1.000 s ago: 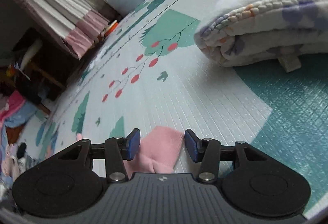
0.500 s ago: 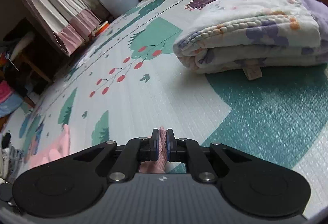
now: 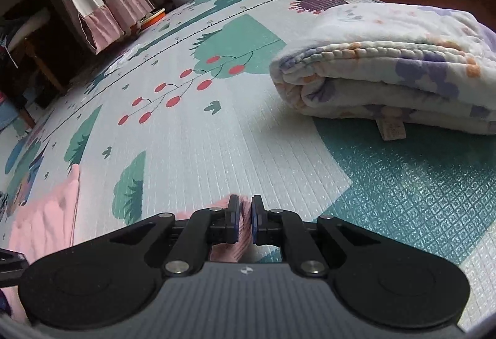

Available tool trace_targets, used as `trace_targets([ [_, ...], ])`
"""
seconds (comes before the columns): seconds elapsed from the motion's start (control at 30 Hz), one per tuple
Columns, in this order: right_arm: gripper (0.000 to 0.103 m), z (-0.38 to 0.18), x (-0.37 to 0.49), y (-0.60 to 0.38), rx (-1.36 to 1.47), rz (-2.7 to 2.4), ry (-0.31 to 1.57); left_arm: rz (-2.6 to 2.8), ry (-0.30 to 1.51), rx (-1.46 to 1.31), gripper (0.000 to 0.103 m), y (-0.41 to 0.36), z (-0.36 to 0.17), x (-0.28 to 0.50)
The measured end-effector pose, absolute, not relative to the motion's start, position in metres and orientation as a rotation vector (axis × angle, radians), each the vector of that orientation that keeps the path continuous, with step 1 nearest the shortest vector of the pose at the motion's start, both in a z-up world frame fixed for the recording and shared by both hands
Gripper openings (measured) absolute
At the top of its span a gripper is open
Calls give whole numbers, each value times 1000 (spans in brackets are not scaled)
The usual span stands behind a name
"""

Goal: Fold clothes
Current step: 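Carry the sleeve cuff with the right tool across the sweatshirt body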

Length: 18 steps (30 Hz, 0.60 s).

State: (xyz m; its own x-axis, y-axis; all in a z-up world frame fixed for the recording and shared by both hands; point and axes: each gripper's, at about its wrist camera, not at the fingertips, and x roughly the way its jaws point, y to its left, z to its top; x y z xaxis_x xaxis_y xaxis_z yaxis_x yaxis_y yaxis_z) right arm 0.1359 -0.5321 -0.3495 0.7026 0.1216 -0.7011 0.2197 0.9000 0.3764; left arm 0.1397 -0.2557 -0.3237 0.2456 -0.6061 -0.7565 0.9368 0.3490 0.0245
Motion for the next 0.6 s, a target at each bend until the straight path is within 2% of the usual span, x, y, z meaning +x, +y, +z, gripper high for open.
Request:
trace_targets([
  [0.13, 23, -344, 132, -533, 425, -94, 783, -1125, 748, 508, 33, -255, -317, 145],
  [0.23, 23, -325, 122, -521, 326, -87, 715, -1130, 693, 498, 39, -246, -309, 140],
  [0.33, 23, -305, 114, -493, 209, 19, 663, -1166, 668, 539, 39, -240, -308, 129],
  [0.6, 21, -310, 90, -393, -105, 583, 768, -1211, 719, 597, 40, -233, -319, 107],
])
